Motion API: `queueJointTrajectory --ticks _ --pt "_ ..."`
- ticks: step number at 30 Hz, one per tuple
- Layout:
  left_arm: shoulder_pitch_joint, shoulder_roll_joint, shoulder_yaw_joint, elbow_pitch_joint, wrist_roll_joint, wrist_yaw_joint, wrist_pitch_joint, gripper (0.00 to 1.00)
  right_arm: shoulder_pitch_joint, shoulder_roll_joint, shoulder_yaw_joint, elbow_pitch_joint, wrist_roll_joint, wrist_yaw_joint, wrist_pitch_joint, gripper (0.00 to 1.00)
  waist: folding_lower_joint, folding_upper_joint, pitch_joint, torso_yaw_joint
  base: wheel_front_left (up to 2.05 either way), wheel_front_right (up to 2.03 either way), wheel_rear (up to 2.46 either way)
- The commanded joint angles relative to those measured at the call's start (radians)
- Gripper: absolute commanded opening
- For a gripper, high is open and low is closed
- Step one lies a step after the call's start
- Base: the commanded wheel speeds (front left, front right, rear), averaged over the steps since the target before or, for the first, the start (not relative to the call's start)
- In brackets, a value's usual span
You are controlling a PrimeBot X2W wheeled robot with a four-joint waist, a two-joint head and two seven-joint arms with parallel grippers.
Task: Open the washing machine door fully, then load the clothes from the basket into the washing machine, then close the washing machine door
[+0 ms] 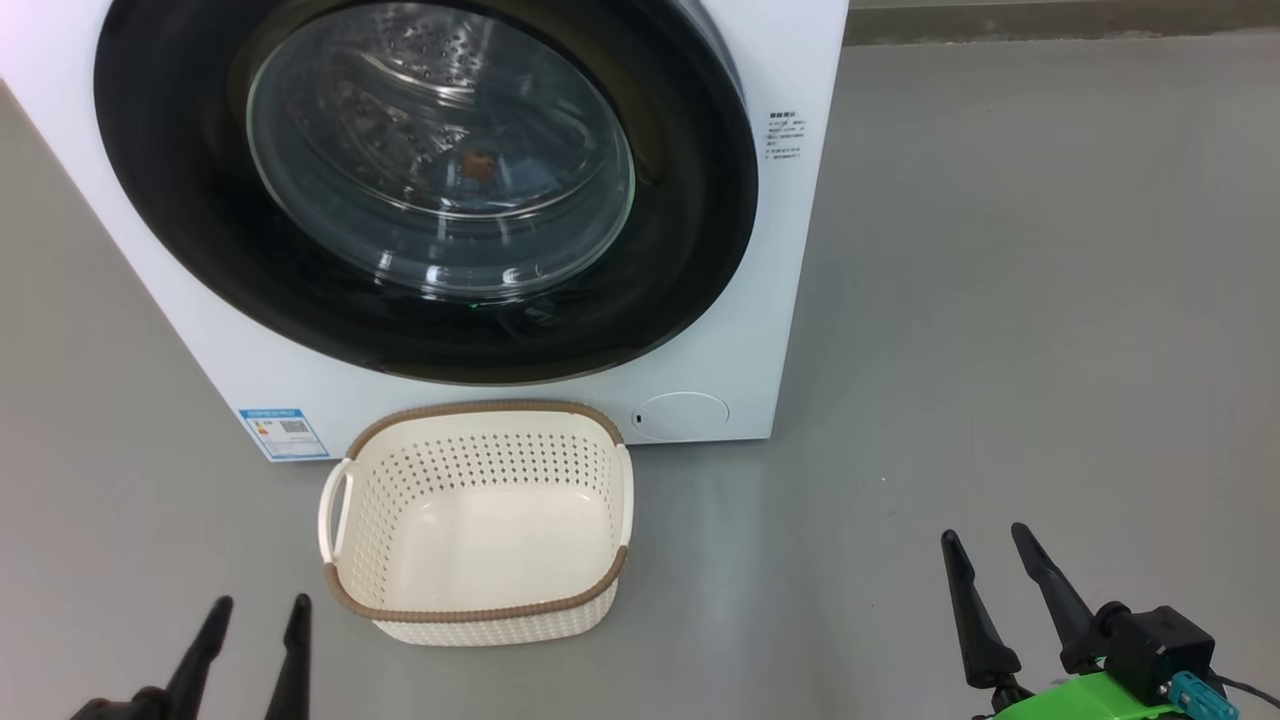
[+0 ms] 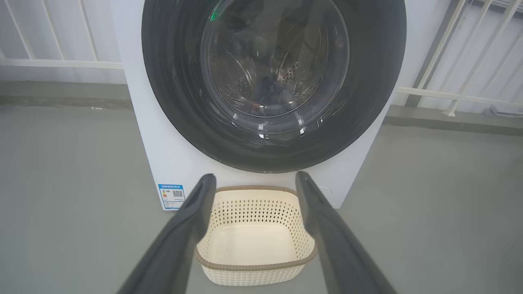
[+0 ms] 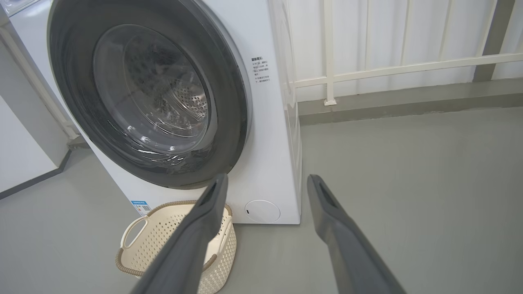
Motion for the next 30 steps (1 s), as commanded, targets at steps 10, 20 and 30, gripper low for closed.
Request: queueJointTrajectory --ticks 10,20,30 --pt "-0.004 -0.031 -0.020 0.037 -0.051 0.001 0.013 0.00 -0.001 -0.001 0.001 0.042 0.059 0.000 0.011 0.00 0.0014 0.0000 -0.002 -0.001 0.00 0.00 0.00" --pt "-0.020 -0.040 -0.007 0.048 -0.139 0.001 0.036 0.00 -0.012 -0.006 -0.001 0.048 0.163 0.000 0.033 0.00 0.0001 0.0000 -0.002 -0.005 0.00 0.00 0.00" --pt "-0.040 -0.052 0.008 0.061 -0.246 0.000 0.064 0.00 -0.025 -0.011 -0.004 0.053 0.288 0.000 0.060 0.00 0.0000 0.0000 -0.003 -0.009 0.00 0.00 0.00"
